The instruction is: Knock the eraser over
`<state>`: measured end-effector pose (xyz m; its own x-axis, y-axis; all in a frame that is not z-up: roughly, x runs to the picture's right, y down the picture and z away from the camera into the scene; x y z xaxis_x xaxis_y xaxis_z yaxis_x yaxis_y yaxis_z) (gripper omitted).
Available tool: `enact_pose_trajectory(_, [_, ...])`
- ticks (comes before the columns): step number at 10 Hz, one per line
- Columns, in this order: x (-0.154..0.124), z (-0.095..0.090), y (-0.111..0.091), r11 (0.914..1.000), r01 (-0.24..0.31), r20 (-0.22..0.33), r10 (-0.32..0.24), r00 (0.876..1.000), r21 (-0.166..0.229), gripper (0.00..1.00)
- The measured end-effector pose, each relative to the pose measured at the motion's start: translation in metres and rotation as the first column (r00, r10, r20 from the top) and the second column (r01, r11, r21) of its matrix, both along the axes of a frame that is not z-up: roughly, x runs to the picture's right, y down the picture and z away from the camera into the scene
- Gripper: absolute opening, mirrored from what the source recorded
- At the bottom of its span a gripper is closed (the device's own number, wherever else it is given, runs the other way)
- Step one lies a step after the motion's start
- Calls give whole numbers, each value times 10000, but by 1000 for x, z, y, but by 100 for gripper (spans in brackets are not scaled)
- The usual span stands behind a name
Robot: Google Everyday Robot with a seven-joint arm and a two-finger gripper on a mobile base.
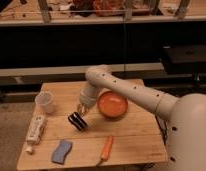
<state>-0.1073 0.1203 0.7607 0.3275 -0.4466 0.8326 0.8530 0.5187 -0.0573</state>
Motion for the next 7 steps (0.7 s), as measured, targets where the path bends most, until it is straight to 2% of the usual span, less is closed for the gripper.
enact_pose_trajectory(7, [-4, -3, 2, 9998, 14, 201, -11, 9998, -177, 1])
